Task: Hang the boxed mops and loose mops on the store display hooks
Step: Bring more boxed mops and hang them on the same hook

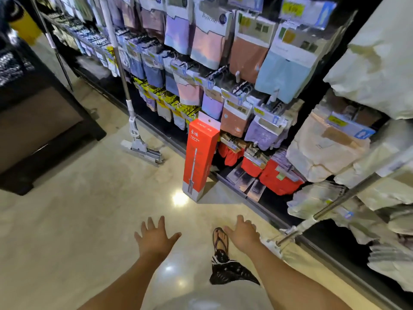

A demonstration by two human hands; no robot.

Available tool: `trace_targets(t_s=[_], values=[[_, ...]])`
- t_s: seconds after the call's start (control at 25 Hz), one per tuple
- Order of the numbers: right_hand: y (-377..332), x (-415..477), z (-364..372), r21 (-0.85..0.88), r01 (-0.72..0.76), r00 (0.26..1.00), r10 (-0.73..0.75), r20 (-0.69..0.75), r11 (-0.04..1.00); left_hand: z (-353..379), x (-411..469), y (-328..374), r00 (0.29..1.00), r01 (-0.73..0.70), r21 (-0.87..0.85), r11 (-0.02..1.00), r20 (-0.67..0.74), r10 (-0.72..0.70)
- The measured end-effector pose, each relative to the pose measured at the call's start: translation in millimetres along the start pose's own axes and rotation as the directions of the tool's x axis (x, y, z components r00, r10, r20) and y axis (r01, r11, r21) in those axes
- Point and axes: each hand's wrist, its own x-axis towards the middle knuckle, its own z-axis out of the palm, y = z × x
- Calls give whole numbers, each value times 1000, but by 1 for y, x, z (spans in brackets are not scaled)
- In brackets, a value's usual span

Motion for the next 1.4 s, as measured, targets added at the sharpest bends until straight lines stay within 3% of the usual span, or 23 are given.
trace_targets(t_s=[0.2, 0.52, 0.84, 0.96, 1.08, 1.4], values=[[-18, 71, -65, 14, 7, 1000, -7, -22, 1000, -51, 76, 62, 996, -67, -55, 996, -64, 63], [-67, 140, -70, 80, -5, 996, -1, 85, 997, -55, 146, 72, 993, -70, -207, 976, 75, 87], [-147, 211, -81, 547, -115, 986, 164, -41, 829, -116, 313, 60, 953, -266, -289, 920, 64, 296], [-173, 251, -84, 698, -118, 977, 208, -46, 706, -128, 379, 74, 913, -354, -374, 857, 60, 403], [-185, 286, -81, 797, -48, 980, 182, -79, 602, -128, 431, 96, 844, -436, -543, 718, 30, 535], [-183, 388, -71, 820, 226, 934, 123, -336, 525, -92, 537, 156, 784, -424, -798, 428, -86, 615]])
